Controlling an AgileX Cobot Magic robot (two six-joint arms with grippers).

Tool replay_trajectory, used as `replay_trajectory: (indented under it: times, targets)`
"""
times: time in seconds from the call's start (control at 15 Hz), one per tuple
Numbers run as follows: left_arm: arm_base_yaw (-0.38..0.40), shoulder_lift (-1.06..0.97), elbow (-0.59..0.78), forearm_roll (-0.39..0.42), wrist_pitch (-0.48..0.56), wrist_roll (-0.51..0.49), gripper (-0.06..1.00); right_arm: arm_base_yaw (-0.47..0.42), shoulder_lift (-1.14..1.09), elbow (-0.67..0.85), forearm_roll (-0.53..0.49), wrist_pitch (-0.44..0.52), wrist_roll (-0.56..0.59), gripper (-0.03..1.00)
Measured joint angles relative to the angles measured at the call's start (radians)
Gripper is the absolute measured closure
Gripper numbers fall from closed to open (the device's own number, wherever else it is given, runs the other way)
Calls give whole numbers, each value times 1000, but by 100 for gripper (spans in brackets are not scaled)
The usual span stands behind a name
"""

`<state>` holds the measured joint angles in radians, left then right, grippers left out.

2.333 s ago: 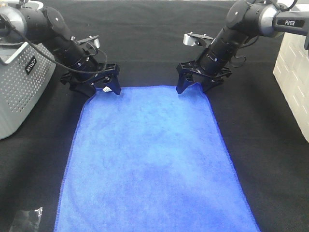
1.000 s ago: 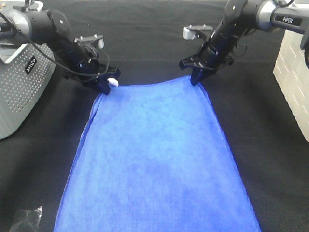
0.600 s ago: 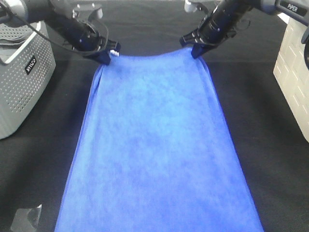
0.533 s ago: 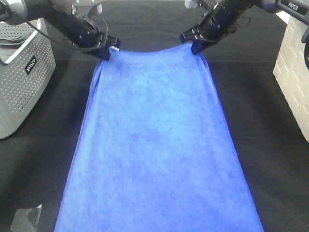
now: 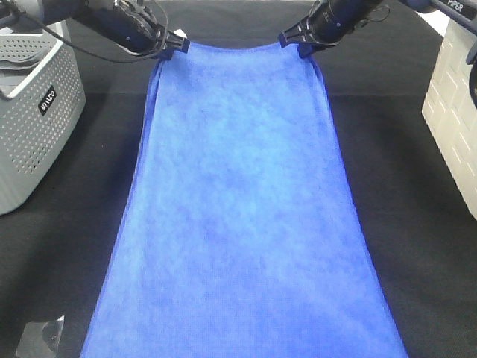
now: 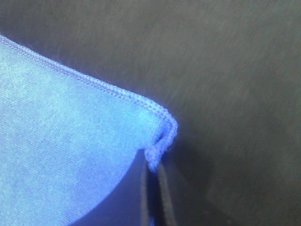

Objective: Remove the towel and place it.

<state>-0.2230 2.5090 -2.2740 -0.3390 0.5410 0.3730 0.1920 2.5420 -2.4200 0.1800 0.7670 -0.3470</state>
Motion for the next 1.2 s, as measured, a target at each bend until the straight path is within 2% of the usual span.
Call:
replay_trajectory:
  times: [0.33, 0.73, 1.2]
  targets:
    - [0, 5, 0, 17, -106, 28, 93, 0, 0, 0, -1, -105, 0, 97]
    - [0, 53, -1, 22, -127, 29, 93, 0, 40, -3, 0, -127, 0, 97]
    - [0, 132, -1, 22, -222, 31, 93, 0, 144, -3, 28, -188, 0, 97]
